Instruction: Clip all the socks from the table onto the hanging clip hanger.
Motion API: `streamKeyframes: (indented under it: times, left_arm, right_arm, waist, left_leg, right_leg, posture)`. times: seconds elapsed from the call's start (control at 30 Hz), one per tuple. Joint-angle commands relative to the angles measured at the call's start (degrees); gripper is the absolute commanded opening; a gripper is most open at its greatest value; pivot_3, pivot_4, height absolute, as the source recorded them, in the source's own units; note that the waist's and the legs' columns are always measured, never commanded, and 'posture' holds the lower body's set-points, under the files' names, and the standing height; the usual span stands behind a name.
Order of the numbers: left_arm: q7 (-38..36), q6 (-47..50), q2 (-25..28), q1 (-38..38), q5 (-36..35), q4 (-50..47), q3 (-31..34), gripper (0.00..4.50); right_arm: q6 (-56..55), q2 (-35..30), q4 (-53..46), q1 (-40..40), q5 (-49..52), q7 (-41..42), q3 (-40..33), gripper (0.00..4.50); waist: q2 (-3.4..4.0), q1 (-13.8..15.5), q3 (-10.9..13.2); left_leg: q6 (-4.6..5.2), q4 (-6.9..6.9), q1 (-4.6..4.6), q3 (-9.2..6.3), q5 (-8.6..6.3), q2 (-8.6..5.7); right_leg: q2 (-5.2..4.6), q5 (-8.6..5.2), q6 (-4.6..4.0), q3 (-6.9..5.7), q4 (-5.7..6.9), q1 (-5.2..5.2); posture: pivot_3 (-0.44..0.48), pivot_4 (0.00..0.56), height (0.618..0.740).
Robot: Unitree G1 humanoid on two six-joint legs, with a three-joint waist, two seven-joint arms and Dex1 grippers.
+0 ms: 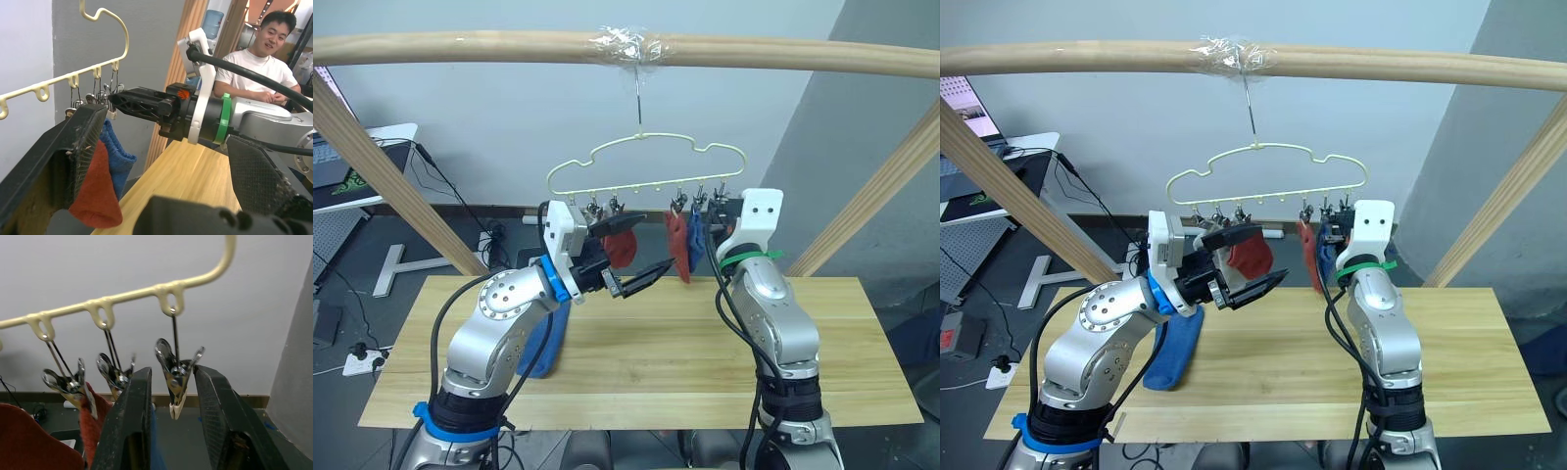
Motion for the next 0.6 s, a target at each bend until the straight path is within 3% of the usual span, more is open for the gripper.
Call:
streamKeyframes:
  times: [0.03, 0.6]
  left_arm:
    - [0.38, -0.33, 0.44, -0.65, -0.72, -2.51, 1.01, 4.50]
    - [-0.56, -1.24, 1.16, 1.28, -1.24, -3.48, 1.39, 4.50]
  right_arm:
    - [-2.30, 0.08, 0.17, -1.82, -0.52, -0.40, -0.22, 1.38]
    - [-4.71, -0.18, 0.78, -2.37, -2.27, -0.51, 1.16, 1.38]
  waist:
    - [0.00, 0.01, 0.00]
    - [-0.02, 0.10, -0.04]
  left_leg:
    - [0.00, 0.00, 0.00, 0.00, 0.00, 0.00]
    - [0.00, -0.01, -0.01, 0.00, 0.00, 0.00]
  right_leg:
    - [0.00, 0.00, 0.00, 0.00, 0.00, 0.00]
    - [0.00, 0.00, 0.00, 0.00, 0.00, 0.00]
  posture:
    - [0.122, 0.168, 0.740]
    - [0.129, 0.128, 0.740]
